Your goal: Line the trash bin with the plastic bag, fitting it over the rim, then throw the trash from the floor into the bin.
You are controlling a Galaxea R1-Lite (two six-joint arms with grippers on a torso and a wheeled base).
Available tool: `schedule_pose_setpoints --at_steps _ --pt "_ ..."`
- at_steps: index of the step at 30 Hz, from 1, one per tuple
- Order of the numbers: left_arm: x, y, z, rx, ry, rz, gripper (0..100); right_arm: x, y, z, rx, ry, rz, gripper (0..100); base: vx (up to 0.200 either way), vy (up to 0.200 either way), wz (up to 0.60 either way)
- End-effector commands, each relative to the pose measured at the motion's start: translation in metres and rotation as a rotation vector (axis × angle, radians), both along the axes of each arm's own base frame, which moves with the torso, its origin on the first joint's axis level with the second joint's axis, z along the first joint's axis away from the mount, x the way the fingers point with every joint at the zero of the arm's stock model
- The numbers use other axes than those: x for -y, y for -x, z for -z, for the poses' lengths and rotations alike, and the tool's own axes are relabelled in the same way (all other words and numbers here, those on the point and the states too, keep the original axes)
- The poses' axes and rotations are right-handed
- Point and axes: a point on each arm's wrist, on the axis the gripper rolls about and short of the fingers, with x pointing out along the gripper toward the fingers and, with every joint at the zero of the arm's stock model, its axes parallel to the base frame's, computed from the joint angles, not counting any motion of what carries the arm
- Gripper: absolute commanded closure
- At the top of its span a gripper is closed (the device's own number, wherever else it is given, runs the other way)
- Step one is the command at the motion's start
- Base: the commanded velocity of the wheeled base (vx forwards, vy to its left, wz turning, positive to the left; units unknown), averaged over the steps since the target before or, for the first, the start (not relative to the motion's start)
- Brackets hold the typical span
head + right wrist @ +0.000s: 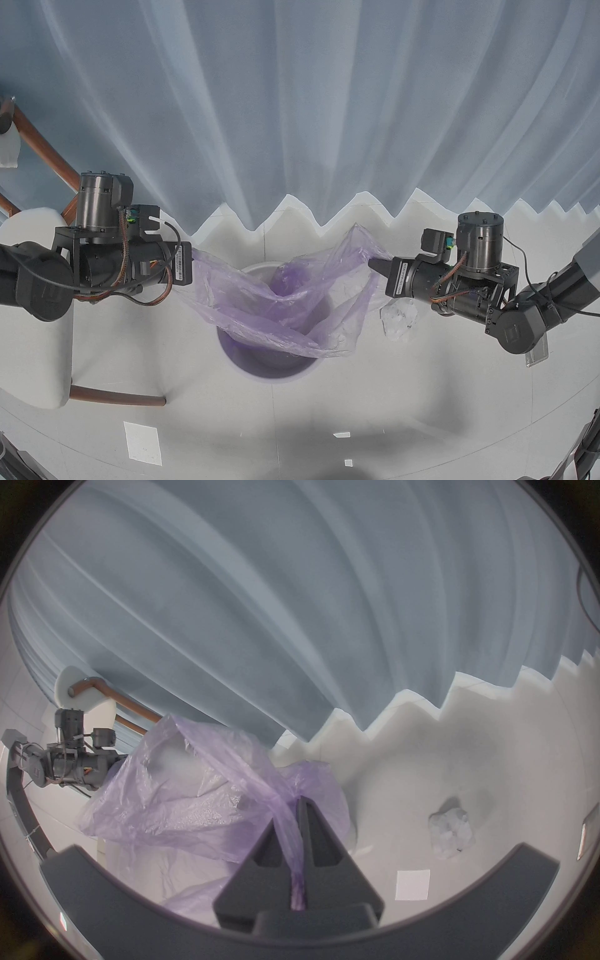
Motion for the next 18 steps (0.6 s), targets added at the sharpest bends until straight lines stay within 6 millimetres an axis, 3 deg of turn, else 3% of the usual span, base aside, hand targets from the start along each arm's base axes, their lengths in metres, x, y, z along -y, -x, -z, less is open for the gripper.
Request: schedule_pose_setpoints --at_steps 1,5,12,17,18 --pt "0.003 0.024 -0.006 -0.016 0.08 -0.009 100 0.009 0.019 0.003 -0.046 0.02 -0.018 100 0.0 0.0 0.0" --pt "-0.001 0.063 0.009 -0.115 0.19 -0.032 100 0.016 0.034 0.022 -0.124 0.058 -0.021 100 0.0 0.0 0.0" --pt "-0.011 0.09 0.034 -0.16 0.285 -0.077 100 -0.005 0.051 0.038 -0.169 0.09 -0.103 100 0.0 0.0 0.0" --pt "-0.024 0.092 0.043 -0.151 0.326 -0.128 100 -0.024 0.05 0.048 -0.182 0.107 -0.141 100 0.0 0.0 0.0" --pt "-0.031 0.085 0.044 -0.122 0.312 -0.155 100 -0.037 0.047 0.051 -0.179 0.111 -0.16 100 0.0 0.0 0.0"
